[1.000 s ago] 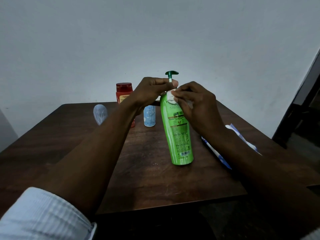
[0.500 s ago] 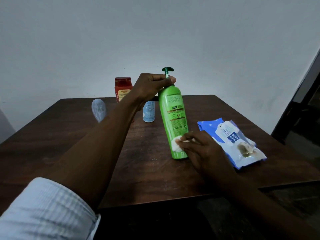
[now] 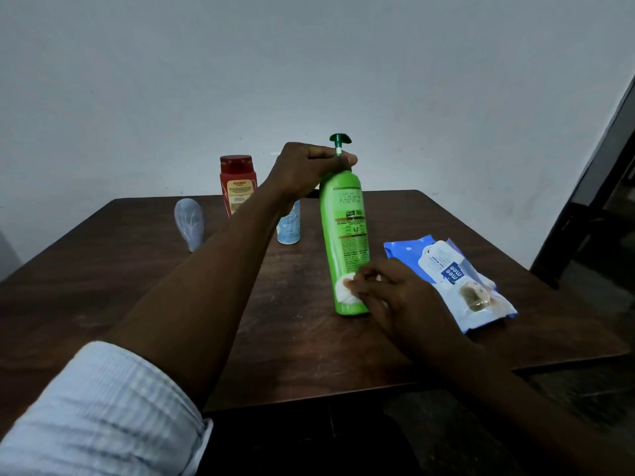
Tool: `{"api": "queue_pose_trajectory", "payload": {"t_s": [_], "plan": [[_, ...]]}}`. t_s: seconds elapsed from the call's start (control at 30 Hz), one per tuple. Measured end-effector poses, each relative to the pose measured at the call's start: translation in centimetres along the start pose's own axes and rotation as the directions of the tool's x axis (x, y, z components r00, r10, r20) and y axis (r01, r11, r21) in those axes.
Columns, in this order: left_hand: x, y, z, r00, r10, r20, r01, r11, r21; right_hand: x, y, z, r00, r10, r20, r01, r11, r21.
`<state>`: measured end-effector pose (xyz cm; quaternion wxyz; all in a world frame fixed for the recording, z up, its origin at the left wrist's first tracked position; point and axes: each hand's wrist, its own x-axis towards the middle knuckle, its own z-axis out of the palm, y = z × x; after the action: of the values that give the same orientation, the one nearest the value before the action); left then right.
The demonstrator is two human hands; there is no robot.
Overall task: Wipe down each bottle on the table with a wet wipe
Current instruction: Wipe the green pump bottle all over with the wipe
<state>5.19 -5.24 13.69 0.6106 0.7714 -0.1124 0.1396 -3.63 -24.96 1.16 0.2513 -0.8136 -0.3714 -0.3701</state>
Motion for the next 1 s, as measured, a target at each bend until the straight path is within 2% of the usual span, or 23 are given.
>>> {"api": "queue_pose_trajectory", "payload": {"t_s": [0.1,0.23,0.4,0.5,0.67,1.0], "plan": [[0.0,0.1,0.0,1.000,-0.002,-0.004,0.002,1.000,0.007,2.3,0.0,0.1,0.999,0.037,-0.007,-0.037,0.999,-0.001],[0.1,0.2,-0.4,1.000,-0.003,-0.002,0.003,0.999,0.051,5.8,0.5,0.1,1.000,0.000,-0.011,0.001,1.000,0.024],[-0.1,0.9,-0.6,1.000,-0.016,0.004,0.016,0.998,0.059,10.3,1.0,-0.3,0.993,-0.062,-0.098,0.062,0.998,0.001],[0.1,0.8,-0.6,1.000,-0.013,0.000,0.013,0.995,0.098,12.4,1.4,-0.5,0.989,-0.047,-0.138,0.050,0.999,0.015],[-0.2,0.2,-0.6,0.999,-0.034,0.005,0.033,0.996,0.078,12.1,1.8,-0.2,0.989,-0.033,-0.145,0.039,0.999,0.038],[-0.3,0.6,-0.3,1.000,0.022,0.022,-0.023,0.996,0.088,11.6,1.5,-0.6,0.989,-0.026,-0.147,0.032,0.999,0.038]]}}
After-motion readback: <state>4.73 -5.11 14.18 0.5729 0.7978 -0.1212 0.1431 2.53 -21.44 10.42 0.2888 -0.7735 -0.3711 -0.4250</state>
